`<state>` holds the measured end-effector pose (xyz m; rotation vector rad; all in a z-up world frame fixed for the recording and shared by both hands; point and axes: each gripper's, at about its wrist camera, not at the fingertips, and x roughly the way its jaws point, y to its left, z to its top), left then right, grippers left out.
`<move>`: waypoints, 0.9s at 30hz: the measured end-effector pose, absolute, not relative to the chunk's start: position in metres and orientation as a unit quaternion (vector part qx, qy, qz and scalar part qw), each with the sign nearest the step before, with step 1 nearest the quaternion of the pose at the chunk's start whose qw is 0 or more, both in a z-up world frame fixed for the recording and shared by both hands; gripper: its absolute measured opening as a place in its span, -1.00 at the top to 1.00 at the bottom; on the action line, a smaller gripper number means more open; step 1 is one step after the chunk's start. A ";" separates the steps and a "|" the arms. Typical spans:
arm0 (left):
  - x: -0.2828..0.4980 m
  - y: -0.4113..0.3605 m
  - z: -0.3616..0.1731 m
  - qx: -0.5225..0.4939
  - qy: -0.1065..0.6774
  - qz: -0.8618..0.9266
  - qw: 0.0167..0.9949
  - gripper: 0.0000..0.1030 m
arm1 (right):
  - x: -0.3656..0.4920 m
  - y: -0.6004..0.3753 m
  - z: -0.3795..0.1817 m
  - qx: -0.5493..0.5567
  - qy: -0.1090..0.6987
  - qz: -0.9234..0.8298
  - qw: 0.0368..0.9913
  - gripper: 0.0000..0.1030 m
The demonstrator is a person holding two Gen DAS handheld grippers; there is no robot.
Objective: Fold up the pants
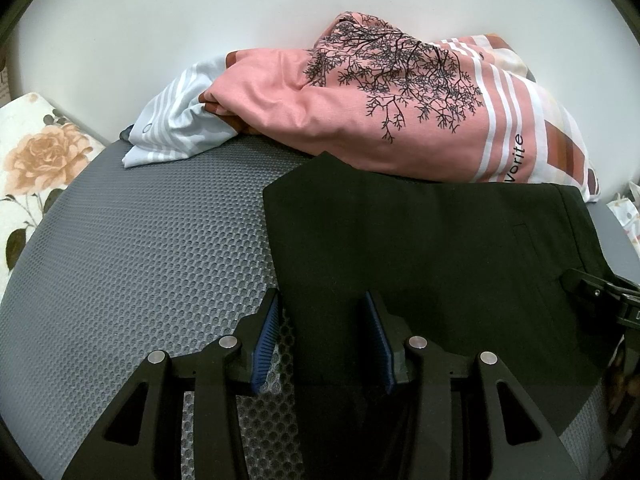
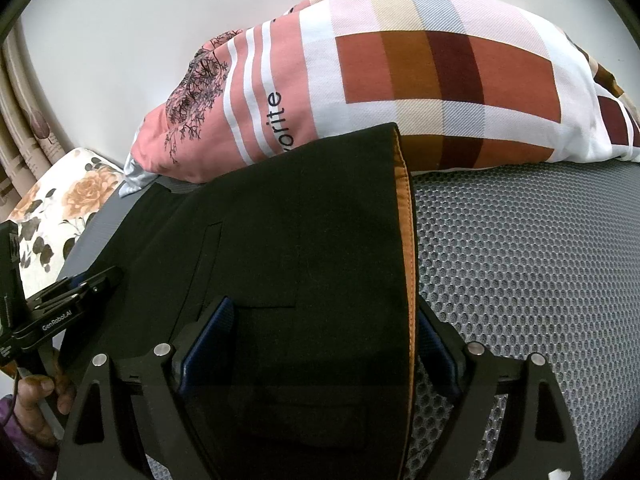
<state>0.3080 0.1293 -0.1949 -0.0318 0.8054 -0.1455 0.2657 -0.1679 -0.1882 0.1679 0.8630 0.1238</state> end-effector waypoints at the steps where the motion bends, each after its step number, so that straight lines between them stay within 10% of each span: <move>1: 0.308 0.130 -0.195 -0.015 0.391 -0.071 0.917 0.15 | 0.266 -0.168 -0.188 0.081 0.417 0.060 0.903 -0.64; 27: 0.308 0.132 -0.193 -0.014 0.391 -0.071 0.917 0.12 | 0.267 -0.168 -0.188 0.080 0.418 0.059 0.903 -0.66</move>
